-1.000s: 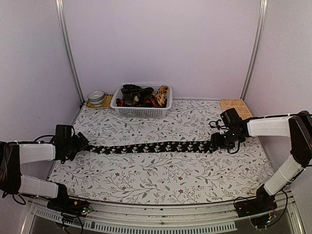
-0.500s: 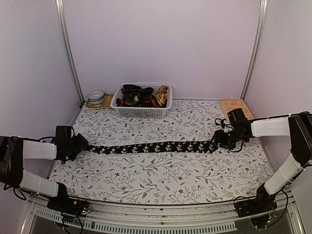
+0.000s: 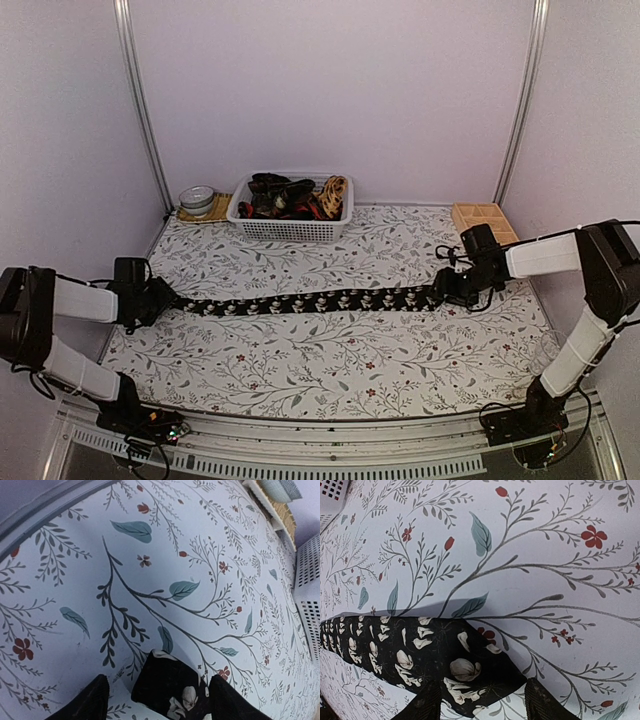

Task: Roll the ties
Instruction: Pick up the tie from the center of the board, then place the tie at the center of the board.

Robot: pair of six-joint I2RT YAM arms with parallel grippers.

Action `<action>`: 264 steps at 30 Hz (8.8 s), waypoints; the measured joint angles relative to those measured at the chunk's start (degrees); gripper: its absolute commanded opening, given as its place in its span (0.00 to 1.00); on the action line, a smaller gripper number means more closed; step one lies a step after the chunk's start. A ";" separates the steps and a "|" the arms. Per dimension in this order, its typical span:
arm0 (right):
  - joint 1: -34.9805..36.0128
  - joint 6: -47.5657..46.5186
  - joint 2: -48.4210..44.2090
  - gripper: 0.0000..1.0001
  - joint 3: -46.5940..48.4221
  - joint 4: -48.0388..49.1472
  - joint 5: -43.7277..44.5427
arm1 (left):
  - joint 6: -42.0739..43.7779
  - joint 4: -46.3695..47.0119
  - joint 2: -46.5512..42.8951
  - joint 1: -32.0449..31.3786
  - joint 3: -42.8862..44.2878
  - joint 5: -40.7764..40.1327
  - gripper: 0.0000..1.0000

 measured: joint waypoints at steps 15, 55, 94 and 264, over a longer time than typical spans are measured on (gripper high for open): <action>-0.07 -0.42 2.14 0.11 2.25 -0.59 -0.33 | 2.69 1.79 2.25 0.44 1.07 2.03 0.00; 0.72 -2.78 -6.75 0.61 10.12 -6.58 -4.55 | 12.44 -4.76 -6.47 -37.27 38.47 16.44 0.00; 30.75 65.20 21.81 1.00 0.66 74.36 -8.09 | 34.10 7.45 5.99 -45.62 61.24 22.43 0.00; 11.30 27.89 4.92 0.95 4.02 14.88 -2.75 | 41.97 -20.37 -2.56 -42.58 21.07 -15.08 1.00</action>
